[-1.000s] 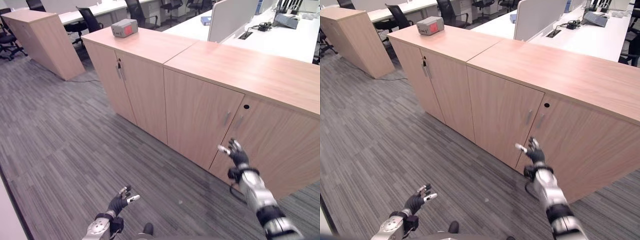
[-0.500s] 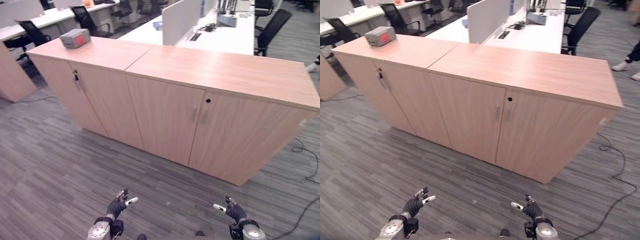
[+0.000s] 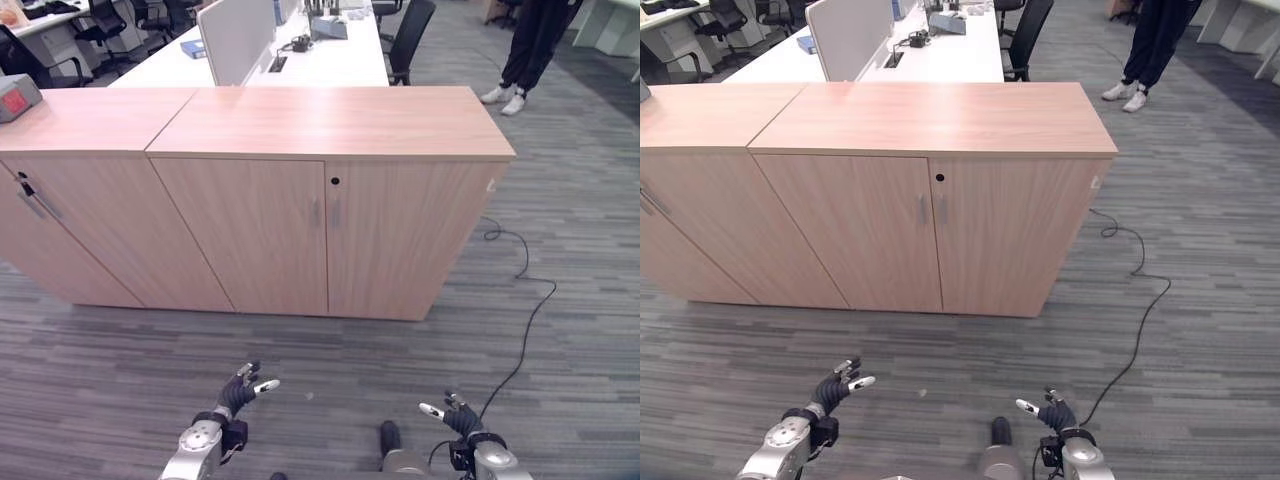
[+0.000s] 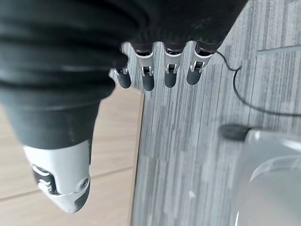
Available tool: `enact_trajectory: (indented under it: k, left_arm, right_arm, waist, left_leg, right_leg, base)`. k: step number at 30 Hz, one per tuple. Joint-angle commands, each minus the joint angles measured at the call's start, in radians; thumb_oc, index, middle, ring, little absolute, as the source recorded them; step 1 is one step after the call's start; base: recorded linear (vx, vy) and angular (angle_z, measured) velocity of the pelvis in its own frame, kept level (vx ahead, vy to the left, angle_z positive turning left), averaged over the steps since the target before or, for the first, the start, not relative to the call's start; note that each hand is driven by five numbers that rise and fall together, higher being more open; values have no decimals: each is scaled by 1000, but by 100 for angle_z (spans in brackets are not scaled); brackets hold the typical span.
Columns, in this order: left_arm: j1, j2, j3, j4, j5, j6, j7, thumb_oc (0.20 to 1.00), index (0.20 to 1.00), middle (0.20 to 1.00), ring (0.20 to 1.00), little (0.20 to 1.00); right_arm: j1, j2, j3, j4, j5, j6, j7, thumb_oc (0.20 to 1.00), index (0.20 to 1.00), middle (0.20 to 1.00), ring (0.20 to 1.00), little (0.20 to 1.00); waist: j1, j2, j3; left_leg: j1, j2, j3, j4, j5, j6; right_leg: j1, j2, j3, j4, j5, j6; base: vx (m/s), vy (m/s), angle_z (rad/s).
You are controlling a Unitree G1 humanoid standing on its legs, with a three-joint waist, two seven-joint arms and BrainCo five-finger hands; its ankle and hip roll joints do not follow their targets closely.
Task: Put the empty folder in the office cabinet
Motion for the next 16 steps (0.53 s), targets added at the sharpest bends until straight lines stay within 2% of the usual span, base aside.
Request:
enact_trajectory:
  k: [1, 2, 5, 16]
  left_arm:
    - [-11, 26, 30, -7, 25, -46, 0, 1000, 1000, 1000, 1000, 1000]
    - [-4, 15, 36, 1, 16, -47, 1, 1000, 1000, 1000, 1000, 1000]
    - [6, 10, 36, -1, 15, -48, -2, 1000, 1000, 1000, 1000, 1000]
    - [14, 0, 24, 8, 24, -44, -2, 1000, 1000, 1000, 1000, 1000]
  right_arm:
    - [-57, -6, 6, -3, 9, -34, 3, 1000, 1000, 1000, 1000, 1000]
    - [-54, -7, 13, 12, 4, -33, 8, 1000, 1000, 1000, 1000, 1000]
    - [-48, -18, 14, 6, -5, -33, 13, 1000, 1000, 1000, 1000, 1000]
    - [-34, -30, 4, 32, 7, -38, 12, 1000, 1000, 1000, 1000, 1000]
  waist:
    - [6, -39, -1]
    - [9, -39, -12]
    - [7, -38, -18]
    - [1, -31, -27]
  left_leg:
    - [20, -54, -30, 20, -72, 0]
    - [27, -48, -31, 14, -69, -6]
    - [36, -40, -34, 12, -67, -14]
    - [51, -16, -64, 13, -61, -28]
  right_leg:
    - [196, -23, 2, -241, -1, 28]
    - [226, -15, -2, -292, 7, 25]
    - [251, -8, -14, -325, 12, 24]
    - [278, 12, -10, -341, -6, 6]
  base:
    - [78, -159, -26]
    - [43, -95, -21]
    - [19, -82, -13]
    - [-2, -26, 1]
